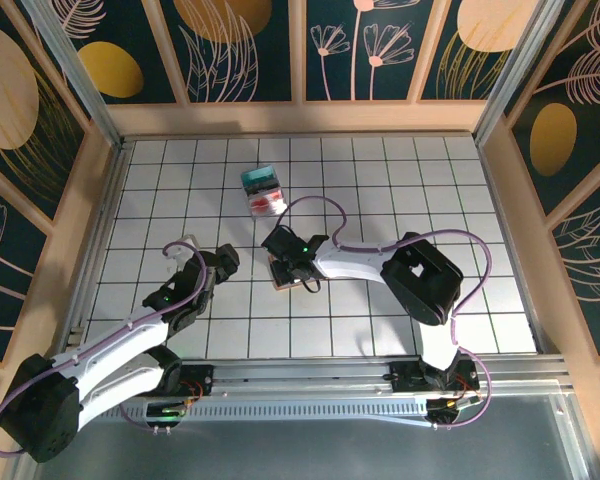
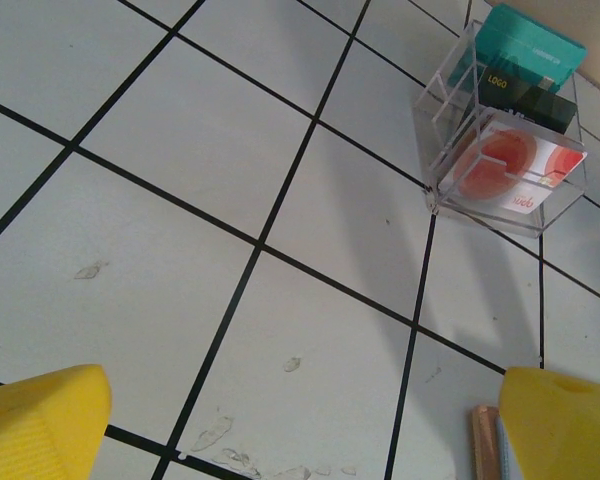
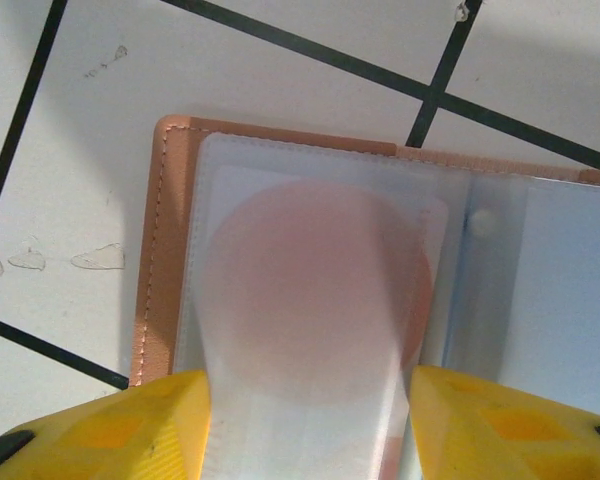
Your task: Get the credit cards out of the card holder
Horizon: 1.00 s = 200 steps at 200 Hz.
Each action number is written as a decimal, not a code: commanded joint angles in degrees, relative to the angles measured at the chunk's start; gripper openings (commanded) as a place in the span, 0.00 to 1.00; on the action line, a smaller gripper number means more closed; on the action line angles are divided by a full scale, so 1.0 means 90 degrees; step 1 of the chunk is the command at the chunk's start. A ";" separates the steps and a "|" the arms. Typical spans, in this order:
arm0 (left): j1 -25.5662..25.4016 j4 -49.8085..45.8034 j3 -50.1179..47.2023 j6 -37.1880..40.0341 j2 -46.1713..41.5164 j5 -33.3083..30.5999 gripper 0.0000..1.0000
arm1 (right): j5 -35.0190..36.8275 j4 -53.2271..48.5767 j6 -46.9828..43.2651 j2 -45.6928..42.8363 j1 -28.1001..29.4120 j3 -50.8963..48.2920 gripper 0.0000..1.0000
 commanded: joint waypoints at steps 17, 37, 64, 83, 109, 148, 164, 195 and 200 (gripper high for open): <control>-0.0029 0.0067 0.0078 0.0038 0.0006 -0.0229 0.99 | 0.0360 -0.0335 0.0073 0.0203 0.0064 -0.0085 0.50; -0.0029 0.0046 0.0117 0.0105 0.0022 -0.0251 0.99 | 0.0371 -0.0302 0.0082 0.0144 0.0067 -0.0094 0.45; -0.0034 0.0007 0.0220 0.0281 0.0042 -0.0271 0.99 | 0.0346 -0.0238 0.0101 -0.0012 0.0061 -0.0065 0.38; -0.0025 -0.0020 0.0340 0.0533 0.0104 -0.0254 0.99 | 0.0415 -0.0191 0.0129 -0.0197 0.0061 -0.0049 0.33; -0.0034 -0.0071 0.0540 0.0814 0.0240 -0.0244 0.99 | 0.0729 -0.0209 0.0220 -0.0403 0.0046 -0.0048 0.30; -0.0031 0.0026 0.0828 0.1187 0.0551 -0.0076 0.99 | 0.1187 -0.0292 0.0238 -0.0527 0.0030 -0.0042 0.31; -0.0025 0.0026 0.0944 0.1281 0.0718 -0.0032 0.99 | 0.1242 -0.0306 0.0233 -0.0540 -0.0004 -0.0063 0.31; -0.0034 0.0080 0.1120 0.1426 0.0956 0.0096 0.99 | 0.1285 -0.0316 0.0238 -0.0546 -0.0096 -0.0150 0.33; -0.0034 0.0090 0.1131 0.1449 0.0995 0.0118 0.99 | 0.1283 -0.0316 0.0231 -0.0549 -0.0120 -0.0168 0.33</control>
